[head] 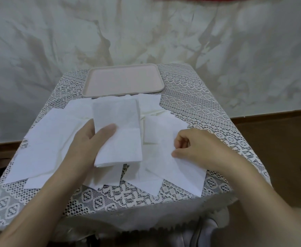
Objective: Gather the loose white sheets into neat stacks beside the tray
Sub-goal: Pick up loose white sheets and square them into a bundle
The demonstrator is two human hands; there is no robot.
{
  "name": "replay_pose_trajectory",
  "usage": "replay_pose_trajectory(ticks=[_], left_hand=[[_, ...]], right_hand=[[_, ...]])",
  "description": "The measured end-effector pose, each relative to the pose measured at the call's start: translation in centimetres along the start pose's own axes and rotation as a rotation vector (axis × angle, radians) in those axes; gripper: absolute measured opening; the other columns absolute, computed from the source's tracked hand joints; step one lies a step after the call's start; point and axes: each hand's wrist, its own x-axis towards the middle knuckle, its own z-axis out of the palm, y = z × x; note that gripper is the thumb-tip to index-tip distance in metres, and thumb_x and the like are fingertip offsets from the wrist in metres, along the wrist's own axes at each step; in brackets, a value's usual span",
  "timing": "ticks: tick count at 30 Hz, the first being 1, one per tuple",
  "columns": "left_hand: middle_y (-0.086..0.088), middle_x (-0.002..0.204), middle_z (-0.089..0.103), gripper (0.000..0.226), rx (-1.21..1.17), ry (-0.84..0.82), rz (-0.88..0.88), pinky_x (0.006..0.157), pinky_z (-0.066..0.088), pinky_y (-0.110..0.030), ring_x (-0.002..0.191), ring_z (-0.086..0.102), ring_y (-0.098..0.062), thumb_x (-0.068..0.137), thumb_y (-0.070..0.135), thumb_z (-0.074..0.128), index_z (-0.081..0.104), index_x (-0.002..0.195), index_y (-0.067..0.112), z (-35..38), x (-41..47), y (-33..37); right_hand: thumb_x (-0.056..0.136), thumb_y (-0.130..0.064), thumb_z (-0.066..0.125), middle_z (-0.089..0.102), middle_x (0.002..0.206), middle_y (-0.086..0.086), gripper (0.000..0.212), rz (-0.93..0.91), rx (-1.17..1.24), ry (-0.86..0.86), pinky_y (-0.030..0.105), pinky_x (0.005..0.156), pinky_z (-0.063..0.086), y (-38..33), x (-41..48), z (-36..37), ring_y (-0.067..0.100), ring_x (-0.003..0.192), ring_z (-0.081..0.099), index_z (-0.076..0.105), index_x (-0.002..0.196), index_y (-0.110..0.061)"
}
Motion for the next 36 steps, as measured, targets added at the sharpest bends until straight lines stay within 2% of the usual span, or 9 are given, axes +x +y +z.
replay_pose_trajectory(ticks=[2, 6, 9, 16, 21, 24, 28, 32, 36], left_hand=[[0.008, 0.106, 0.08, 0.039, 0.003, -0.007, -0.001, 0.08, 0.054, -0.04, 0.092, 0.077, -0.014, 0.083, 0.05, 0.078, 0.071, 0.117, 0.032, 0.0, 0.0, 0.0], [0.01, 0.103, 0.08, 0.04, -0.005, -0.008, 0.013, 0.076, 0.052, -0.036, 0.088, 0.076, -0.009, 0.083, 0.049, 0.064, 0.07, 0.117, 0.03, 0.2, -0.1, 0.2], [0.01, 0.102, 0.08, 0.042, -0.002, -0.002, 0.003, 0.077, 0.053, -0.037, 0.086, 0.076, -0.009, 0.08, 0.051, 0.071, 0.07, 0.116, 0.03, 0.2, -0.1, 0.2], [0.009, 0.104, 0.08, 0.04, -0.013, -0.012, 0.008, 0.076, 0.052, -0.035, 0.088, 0.077, -0.01, 0.081, 0.05, 0.072, 0.071, 0.116, 0.032, 0.0, -0.1, 0.1], [0.003, 0.107, 0.08, 0.032, -0.035, -0.018, -0.015, 0.082, 0.053, -0.043, 0.092, 0.077, -0.016, 0.083, 0.052, 0.066, 0.076, 0.109, 0.036, -0.4, 0.2, -0.1], [0.001, 0.106, 0.08, 0.036, -0.04, -0.017, -0.019, 0.081, 0.053, -0.043, 0.091, 0.076, -0.017, 0.084, 0.05, 0.065, 0.076, 0.111, 0.03, -0.5, 0.2, 0.0], [0.003, 0.102, 0.081, 0.034, -0.038, -0.008, -0.031, 0.08, 0.054, -0.042, 0.088, 0.076, -0.014, 0.084, 0.047, 0.071, 0.074, 0.111, 0.027, -0.6, 0.3, 0.3], [0.003, 0.097, 0.081, 0.033, -0.059, -0.009, -0.046, 0.077, 0.053, -0.04, 0.082, 0.076, -0.012, 0.082, 0.044, 0.077, 0.074, 0.109, 0.026, -0.7, 0.2, 0.3], [0.003, 0.097, 0.081, 0.035, -0.072, -0.009, -0.05, 0.076, 0.052, -0.039, 0.082, 0.076, -0.012, 0.084, 0.046, 0.064, 0.073, 0.111, 0.026, -0.8, 0.1, 0.4]], right_hand=[[0.079, -0.035, 0.081, 0.067, 0.082, -0.012, 0.018, -0.01, 0.017, -0.007, 0.026, 0.068, 0.049, -0.2, 0.3, 0.0, 0.006, 0.076, 0.063, 0.066, 0.086, -0.028], [0.082, -0.033, 0.08, 0.067, 0.077, -0.011, 0.014, -0.037, 0.021, -0.051, 0.023, 0.063, 0.046, -0.3, 0.6, 0.1, 0.006, 0.071, 0.061, 0.067, 0.084, -0.027], [0.086, -0.032, 0.077, 0.066, 0.075, -0.011, 0.013, -0.073, 0.016, -0.066, 0.024, 0.063, 0.045, -0.2, 0.6, 0.0, 0.004, 0.068, 0.058, 0.067, 0.081, -0.026], [0.089, -0.028, 0.077, 0.067, 0.083, -0.006, 0.015, -0.12, 0.284, 0.055, 0.031, 0.066, 0.044, 0.1, 2.1, -0.5, 0.01, 0.072, 0.059, 0.062, 0.089, -0.027], [0.086, -0.029, 0.08, 0.057, 0.066, -0.012, 0.018, -0.123, 0.204, -0.112, 0.03, 0.062, 0.04, -0.2, 2.5, -0.5, 0.007, 0.06, 0.051, 0.068, 0.077, -0.021], [0.09, -0.029, 0.075, 0.057, 0.064, -0.01, 0.024, -0.135, 0.237, 0.045, 0.033, 0.062, 0.039, -0.2, 3.3, -0.8, 0.01, 0.061, 0.052, 0.064, 0.069, -0.024], [0.097, -0.03, 0.063, 0.064, 0.079, 0.007, 0.02, -0.148, 0.196, 0.245, 0.035, 0.063, 0.037, -0.8, 4.7, -0.5, 0.028, 0.072, 0.057, 0.062, 0.085, -0.013], [0.096, -0.031, 0.062, 0.066, 0.086, 0.006, 0.019, -0.12, 0.133, 0.216, 0.033, 0.062, 0.039, -1.5, 5.6, 0.2, 0.028, 0.081, 0.061, 0.063, 0.093, -0.012], [0.094, -0.029, 0.066, 0.064, 0.082, -0.003, 0.01, -0.114, 0.143, 0.188, 0.032, 0.061, 0.039, -1.4, 5.5, 0.0, 0.019, 0.075, 0.057, 0.063, 0.09, -0.02]])
